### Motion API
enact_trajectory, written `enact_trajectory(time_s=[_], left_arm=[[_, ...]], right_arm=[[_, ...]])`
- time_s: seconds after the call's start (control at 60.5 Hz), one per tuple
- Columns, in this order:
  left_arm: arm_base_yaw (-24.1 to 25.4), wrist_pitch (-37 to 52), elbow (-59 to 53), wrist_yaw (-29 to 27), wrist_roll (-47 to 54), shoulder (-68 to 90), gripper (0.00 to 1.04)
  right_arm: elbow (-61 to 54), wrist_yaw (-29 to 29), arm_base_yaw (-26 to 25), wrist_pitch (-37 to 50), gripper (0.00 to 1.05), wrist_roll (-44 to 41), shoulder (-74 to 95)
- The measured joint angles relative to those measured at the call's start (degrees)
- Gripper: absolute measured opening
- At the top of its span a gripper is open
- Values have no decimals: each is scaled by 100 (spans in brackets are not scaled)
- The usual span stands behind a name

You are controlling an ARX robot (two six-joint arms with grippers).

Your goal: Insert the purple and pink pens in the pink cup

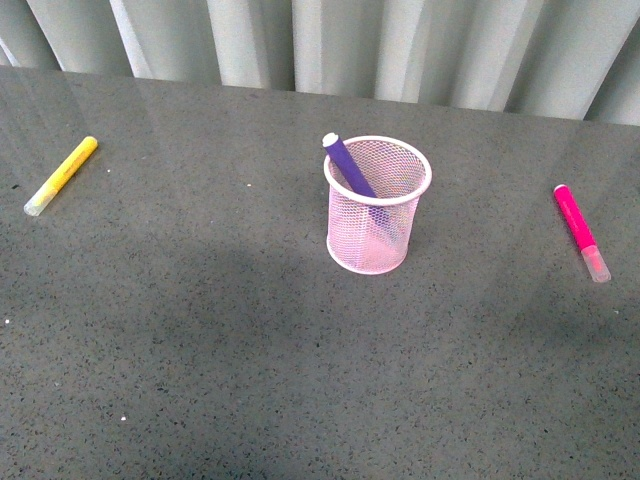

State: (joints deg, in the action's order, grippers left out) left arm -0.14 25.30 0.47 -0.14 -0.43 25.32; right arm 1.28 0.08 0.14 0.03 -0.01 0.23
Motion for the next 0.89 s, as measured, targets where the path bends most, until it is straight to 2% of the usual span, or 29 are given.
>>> enact_trajectory(time_s=[0.71, 0.81, 0.892], left_arm=[[0, -1508, 0, 0, 0, -1530, 4], [0, -2413, 2, 7, 2, -2232, 4], [0, -2503, 2, 9, 2, -2507, 4]], right_arm=[[0, 0, 0, 0, 98, 2, 0], [0, 2, 0, 0, 98, 0, 0], [0, 0, 0, 0, 98, 0, 0]])
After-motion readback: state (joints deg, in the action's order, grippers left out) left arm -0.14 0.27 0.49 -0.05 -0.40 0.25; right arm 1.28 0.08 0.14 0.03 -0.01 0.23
